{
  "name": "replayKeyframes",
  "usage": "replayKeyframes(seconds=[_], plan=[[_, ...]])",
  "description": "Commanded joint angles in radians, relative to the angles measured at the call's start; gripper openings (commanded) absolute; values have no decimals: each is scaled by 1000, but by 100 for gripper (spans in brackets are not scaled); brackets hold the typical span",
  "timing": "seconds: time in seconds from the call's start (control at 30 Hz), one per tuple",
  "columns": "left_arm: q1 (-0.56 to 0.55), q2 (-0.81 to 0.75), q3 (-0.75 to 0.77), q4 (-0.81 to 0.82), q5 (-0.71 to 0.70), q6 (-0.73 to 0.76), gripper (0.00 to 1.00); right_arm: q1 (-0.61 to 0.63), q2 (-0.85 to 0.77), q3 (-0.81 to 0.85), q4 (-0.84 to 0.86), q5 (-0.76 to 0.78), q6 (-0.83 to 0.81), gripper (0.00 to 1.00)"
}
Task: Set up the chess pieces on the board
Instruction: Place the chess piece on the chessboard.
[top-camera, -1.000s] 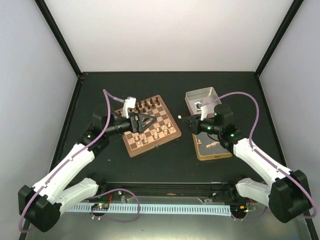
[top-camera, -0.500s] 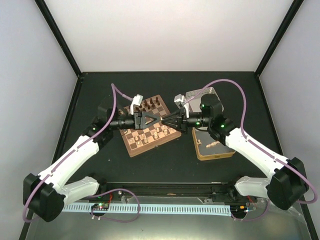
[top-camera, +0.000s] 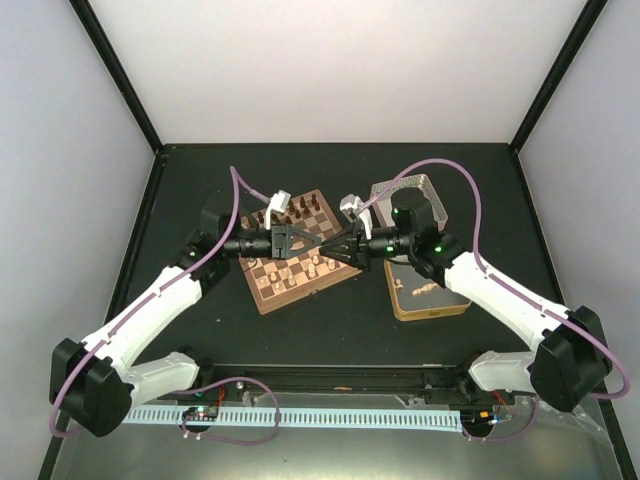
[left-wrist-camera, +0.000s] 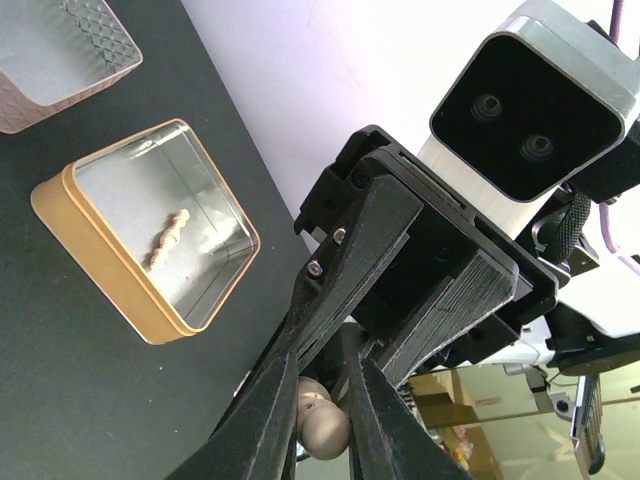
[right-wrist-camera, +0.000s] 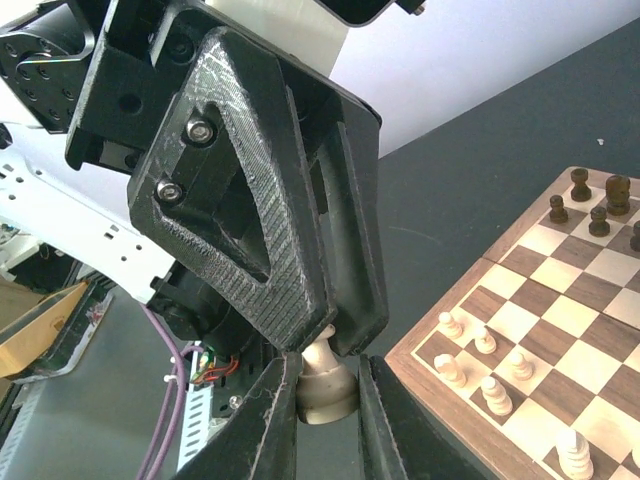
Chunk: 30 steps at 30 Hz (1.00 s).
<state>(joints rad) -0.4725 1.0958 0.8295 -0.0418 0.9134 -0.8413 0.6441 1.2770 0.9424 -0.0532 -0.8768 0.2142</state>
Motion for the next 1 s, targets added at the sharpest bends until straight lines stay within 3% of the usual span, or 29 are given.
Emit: replayKeyframes(seconds=[0.0, 0.17, 0.3, 0.47, 0.57, 0.67, 0.8, 0.97], plan=[[3, 3, 35, -30, 24, 29, 16, 8, 8, 33, 9, 23, -10, 17], [3, 0, 31, -43, 25, 38, 20, 7, 15, 34, 12, 62, 2, 17], [3, -6, 32, -54, 25, 54, 11, 8, 18, 32, 13, 75, 3, 17], [3, -8, 36, -72, -9, 85, 5, 8, 9, 20, 0, 108, 10, 35], [3, -7, 60, -187, -135, 201, 8, 7, -5, -2, -28, 175, 16, 52], [3, 14, 95, -373, -393, 351, 8, 4, -19, -59, -25, 293, 42, 63], [-1, 72, 92, -466, -626, 434, 8, 1, -31, -121, -26, 473, 104, 66], [-31, 172, 110, -482, -762, 458, 8, -1, -34, -143, -39, 588, 154, 66]])
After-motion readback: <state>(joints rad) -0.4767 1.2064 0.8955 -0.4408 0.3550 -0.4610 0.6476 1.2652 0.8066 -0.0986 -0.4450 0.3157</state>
